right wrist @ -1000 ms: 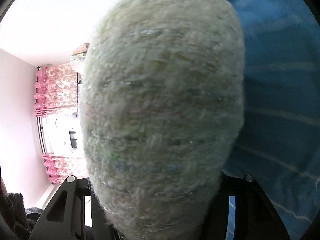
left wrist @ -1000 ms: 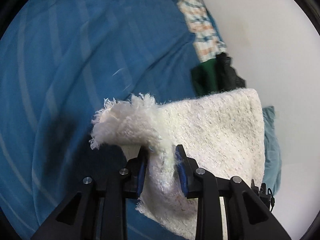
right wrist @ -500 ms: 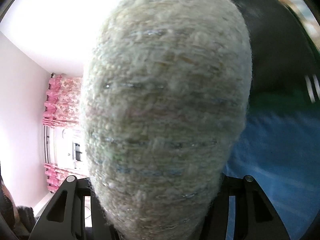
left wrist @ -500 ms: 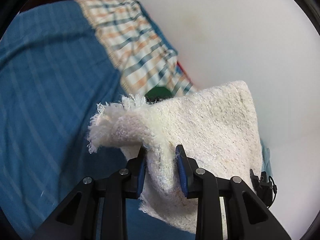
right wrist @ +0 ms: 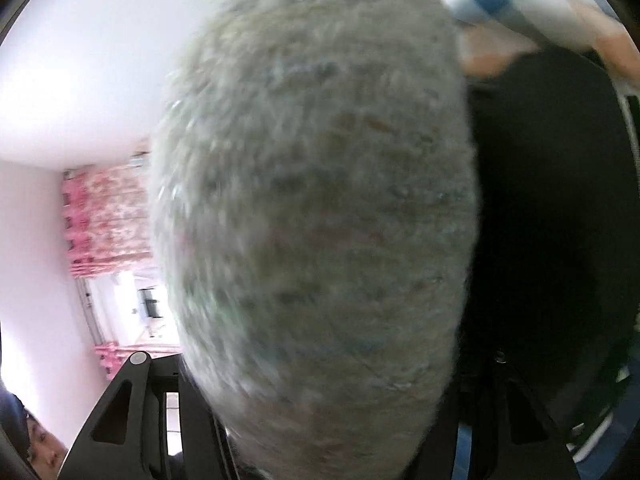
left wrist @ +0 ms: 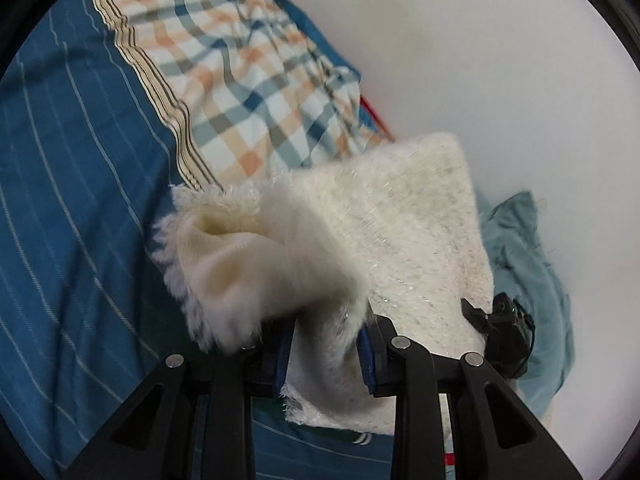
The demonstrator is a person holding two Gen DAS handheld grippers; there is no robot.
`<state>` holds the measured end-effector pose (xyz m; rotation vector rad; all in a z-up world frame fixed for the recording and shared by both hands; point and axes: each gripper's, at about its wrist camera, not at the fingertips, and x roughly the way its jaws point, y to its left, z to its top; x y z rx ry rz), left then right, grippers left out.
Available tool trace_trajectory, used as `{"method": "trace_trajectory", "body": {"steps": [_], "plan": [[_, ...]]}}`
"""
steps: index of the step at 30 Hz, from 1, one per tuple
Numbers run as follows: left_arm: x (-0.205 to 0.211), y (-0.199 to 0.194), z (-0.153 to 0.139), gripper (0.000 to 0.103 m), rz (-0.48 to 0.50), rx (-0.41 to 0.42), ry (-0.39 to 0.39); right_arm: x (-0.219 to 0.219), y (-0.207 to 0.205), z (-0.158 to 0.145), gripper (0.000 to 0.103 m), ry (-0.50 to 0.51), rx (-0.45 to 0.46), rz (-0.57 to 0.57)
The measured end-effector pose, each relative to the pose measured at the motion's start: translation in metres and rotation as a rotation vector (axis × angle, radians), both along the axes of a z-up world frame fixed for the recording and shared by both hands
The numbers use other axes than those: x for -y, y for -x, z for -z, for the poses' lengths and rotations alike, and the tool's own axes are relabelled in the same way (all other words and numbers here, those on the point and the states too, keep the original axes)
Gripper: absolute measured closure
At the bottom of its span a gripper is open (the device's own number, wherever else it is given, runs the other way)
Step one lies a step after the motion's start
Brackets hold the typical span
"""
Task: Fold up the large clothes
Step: 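Carry the folded cardigan with both grippers toward the green garment stack, then lower the cardigan onto the green garment stack and open both grippers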
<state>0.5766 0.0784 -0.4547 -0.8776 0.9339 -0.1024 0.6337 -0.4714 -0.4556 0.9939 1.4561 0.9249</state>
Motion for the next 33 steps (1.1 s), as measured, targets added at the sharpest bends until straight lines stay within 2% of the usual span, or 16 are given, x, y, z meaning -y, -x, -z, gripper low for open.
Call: {"method": "trace_trajectory", "body": {"steps": [2,4,6,7,8,10,11,12,14,16,18,21,23,24,28,33], "plan": [[0.004,-0.003,0.001,0.078,0.005,-0.008,-0.023,0.008,-0.002,0.007,0.040,0.003,-0.013,-0.007],[0.005,-0.001,-0.004,0.078,0.016,-0.022,-0.062,0.027,0.007,0.004,0.032,0.044,0.002,0.005],[0.007,-0.001,-0.013,0.078,0.043,-0.048,-0.129,0.023,0.019,-0.020,0.019,0.167,0.032,0.025],[0.009,-0.002,-0.017,0.077,0.055,-0.053,-0.167,0.025,0.025,-0.028,0.018,0.240,0.052,0.033],[0.013,0.001,-0.026,0.076,0.070,-0.063,-0.243,0.028,0.037,-0.043,0.017,0.336,0.100,0.045],[0.022,0.004,-0.036,0.051,0.098,-0.083,-0.369,0.031,0.058,-0.063,0.014,0.480,0.165,0.070],[0.025,0.005,-0.039,0.020,0.107,-0.089,-0.415,0.032,0.074,-0.077,0.014,0.579,0.209,0.085],[0.031,0.009,-0.046,0.006,0.115,-0.092,-0.488,0.033,0.084,-0.085,0.014,0.650,0.236,0.097],[0.038,0.018,-0.058,0.006,0.121,-0.080,-0.589,0.033,0.120,-0.108,0.014,0.839,0.308,0.145],[0.043,0.025,-0.067,0.006,0.135,-0.069,-0.649,0.030,0.148,-0.120,0.014,0.984,0.327,0.176],[0.051,0.037,-0.083,0.005,0.142,-0.064,-0.735,-0.011,0.164,-0.138,0.013,1.091,0.346,0.207],[0.058,0.058,-0.109,0.005,0.155,-0.044,-0.824,-0.051,0.198,-0.166,0.012,1.233,0.378,0.243],[0.060,0.069,-0.127,0.004,0.159,-0.026,-0.847,-0.062,0.226,-0.189,0.011,1.295,0.390,0.269],[0.061,0.082,-0.142,0.004,0.163,-0.018,-0.867,-0.087,0.234,-0.207,0.011,1.309,0.394,0.282],[0.060,0.121,-0.186,0.004,0.187,0.011,-0.893,-0.104,0.286,-0.270,0.011,1.354,0.418,0.349],[0.059,0.189,-0.246,0.004,0.218,0.047,-0.920,-0.133,0.379,-0.375,0.011,1.371,0.473,0.413]]}}
